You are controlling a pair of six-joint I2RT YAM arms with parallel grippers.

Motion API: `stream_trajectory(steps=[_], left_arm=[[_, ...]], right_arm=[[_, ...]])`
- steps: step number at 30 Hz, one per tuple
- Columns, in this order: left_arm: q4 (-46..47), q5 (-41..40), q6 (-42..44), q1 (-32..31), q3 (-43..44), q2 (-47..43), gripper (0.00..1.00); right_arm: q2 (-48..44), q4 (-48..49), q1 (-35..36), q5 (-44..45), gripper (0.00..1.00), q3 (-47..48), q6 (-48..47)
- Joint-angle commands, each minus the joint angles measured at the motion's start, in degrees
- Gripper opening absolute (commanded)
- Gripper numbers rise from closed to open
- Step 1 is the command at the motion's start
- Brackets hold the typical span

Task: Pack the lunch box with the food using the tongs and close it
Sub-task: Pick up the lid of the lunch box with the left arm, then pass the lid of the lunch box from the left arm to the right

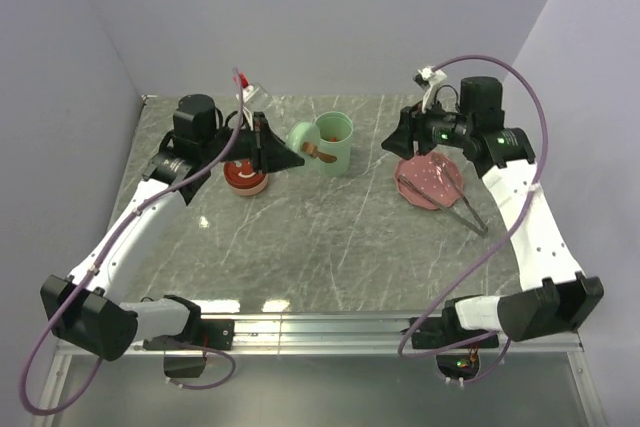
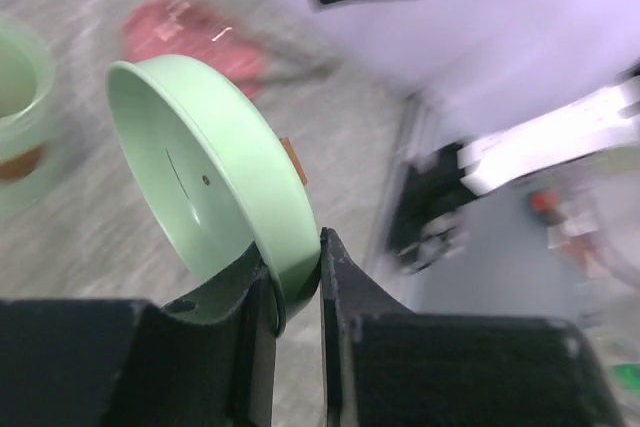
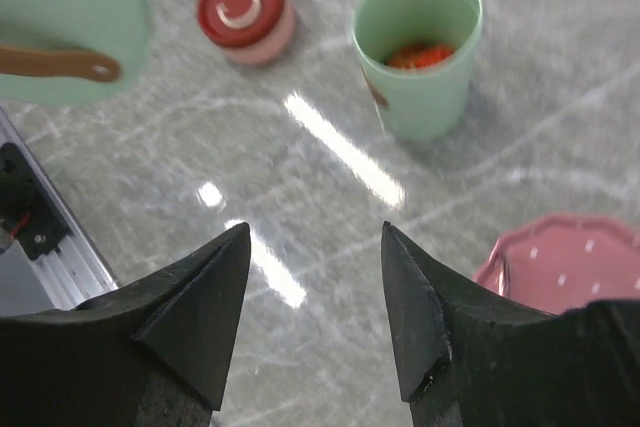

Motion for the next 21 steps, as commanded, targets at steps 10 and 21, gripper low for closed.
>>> stream_trajectory(steps=[10,21], left_arm=[[68.27,17.68,-68.57,3.47,-12.80,3.68,0.00],[71.17,15.30,-76.57,4.27,-8.41,6.58,0.00]], right_arm=[[-11.23,30.84,5.70,-14.52,0.58,-6.08,15.26],[-3.68,30.39,14.85,-15.04,0.54,2.10,9.54]])
